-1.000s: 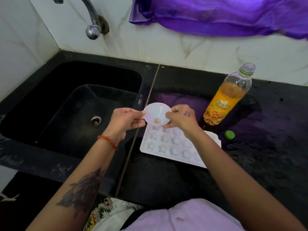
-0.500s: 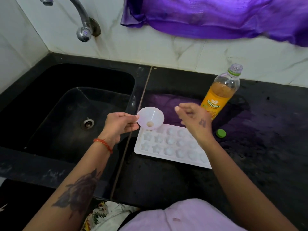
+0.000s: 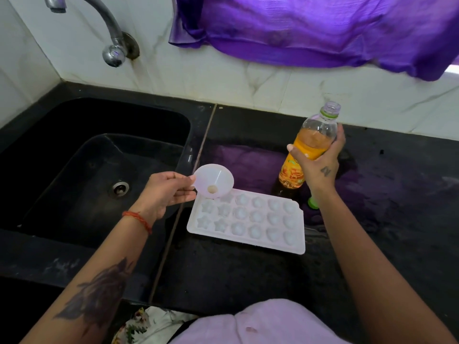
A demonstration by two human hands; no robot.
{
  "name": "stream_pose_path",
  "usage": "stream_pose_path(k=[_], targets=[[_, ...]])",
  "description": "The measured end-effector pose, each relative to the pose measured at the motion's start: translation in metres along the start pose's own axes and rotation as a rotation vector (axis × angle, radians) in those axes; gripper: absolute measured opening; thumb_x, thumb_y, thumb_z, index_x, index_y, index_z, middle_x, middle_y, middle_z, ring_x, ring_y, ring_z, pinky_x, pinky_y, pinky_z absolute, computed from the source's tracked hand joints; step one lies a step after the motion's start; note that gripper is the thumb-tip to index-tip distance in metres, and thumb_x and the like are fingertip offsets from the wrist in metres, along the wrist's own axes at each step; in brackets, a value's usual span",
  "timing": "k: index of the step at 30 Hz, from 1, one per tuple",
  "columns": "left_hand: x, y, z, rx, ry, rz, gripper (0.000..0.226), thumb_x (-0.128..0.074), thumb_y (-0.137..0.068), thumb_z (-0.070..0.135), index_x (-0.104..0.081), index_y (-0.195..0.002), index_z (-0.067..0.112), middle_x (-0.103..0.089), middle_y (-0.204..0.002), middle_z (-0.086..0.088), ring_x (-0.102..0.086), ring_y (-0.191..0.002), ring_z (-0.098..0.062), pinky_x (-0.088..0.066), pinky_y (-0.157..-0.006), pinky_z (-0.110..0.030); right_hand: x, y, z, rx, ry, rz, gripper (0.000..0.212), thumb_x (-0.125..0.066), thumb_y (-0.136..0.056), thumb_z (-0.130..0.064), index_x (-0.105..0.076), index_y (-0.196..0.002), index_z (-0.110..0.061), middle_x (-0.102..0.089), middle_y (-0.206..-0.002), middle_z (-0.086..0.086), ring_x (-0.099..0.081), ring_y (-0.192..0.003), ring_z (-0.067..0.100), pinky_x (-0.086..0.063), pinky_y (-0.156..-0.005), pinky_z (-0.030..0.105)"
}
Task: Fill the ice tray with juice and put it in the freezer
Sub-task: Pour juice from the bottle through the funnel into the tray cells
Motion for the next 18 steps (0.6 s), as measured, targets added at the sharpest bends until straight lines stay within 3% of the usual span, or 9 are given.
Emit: stream_pose_path(k=[3, 10, 12, 14, 18], targets=[[0.001, -0.001, -0.001, 0.006, 0.022, -0.022, 0.01, -0.07, -0.08, 0.01, -0.063, -0.077, 0.003, -0.07, -0.079, -0.015, -0.071, -0.064, -0.019, -0.056, -0.054, -0.02, -0.008, -0.006, -0.005, 0.066, 0.051, -0.043, 0.083, -0.079, -0.066, -0.041, -0.031, -0.133, -0.029, -0.055, -0.123, -0.001, -0.055, -0.107, 0.017, -0.041, -0.079, 0.023], [0.003, -0.002, -0.001, -0.008, 0.09, -0.015, 0.007, -0.069, -0.08, 0.006, -0.064, -0.077, 0.002, -0.071, -0.07, -0.01, -0.071, -0.059, -0.015, -0.055, -0.052, -0.019, -0.024, 0.015, -0.045, 0.409, 0.166, -0.2, 0.072, -0.08, -0.063, -0.031, -0.04, -0.122, -0.036, -0.054, -0.107, -0.015, -0.05, -0.087, -0.001, -0.035, -0.067, -0.003], [0.004, -0.001, 0.0, -0.012, 0.117, -0.01, 0.007, -0.069, -0.081, 0.006, -0.064, -0.076, 0.003, -0.072, -0.065, -0.007, -0.071, -0.059, -0.015, -0.055, -0.052, -0.019, -0.031, 0.022, -0.054, 0.493, 0.234, -0.27, 0.072, -0.08, -0.063, -0.027, -0.043, -0.124, -0.033, -0.057, -0.107, -0.01, -0.052, -0.088, 0.003, -0.04, -0.074, 0.003], [0.005, -0.001, 0.001, -0.021, 0.126, -0.014, 0.008, -0.069, -0.081, 0.006, -0.064, -0.076, 0.003, -0.072, -0.061, -0.005, -0.071, -0.059, -0.014, -0.055, -0.053, -0.019, -0.037, 0.028, -0.058, 0.537, 0.341, -0.345, 0.074, -0.08, -0.063, -0.023, -0.045, -0.127, -0.03, -0.06, -0.108, 0.003, -0.056, -0.094, 0.018, -0.045, -0.076, 0.025], [0.006, 0.0, 0.004, -0.031, 0.124, -0.011, 0.007, -0.07, -0.08, 0.007, -0.065, -0.076, 0.003, -0.072, -0.059, -0.003, -0.071, -0.058, -0.014, -0.055, -0.053, -0.019, -0.046, 0.038, -0.062, 0.644, 0.519, -0.404, 0.074, -0.082, -0.063, -0.017, -0.05, -0.13, -0.019, -0.061, -0.107, 0.016, -0.056, -0.097, 0.031, -0.035, -0.076, 0.03]])
Point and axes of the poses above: each hand's wrist, its own y-axis away from the middle knuckle, its own x-axis out of the back of the hand, z = x × y, the point moved 7 cm from there along -y, towards the middle knuckle
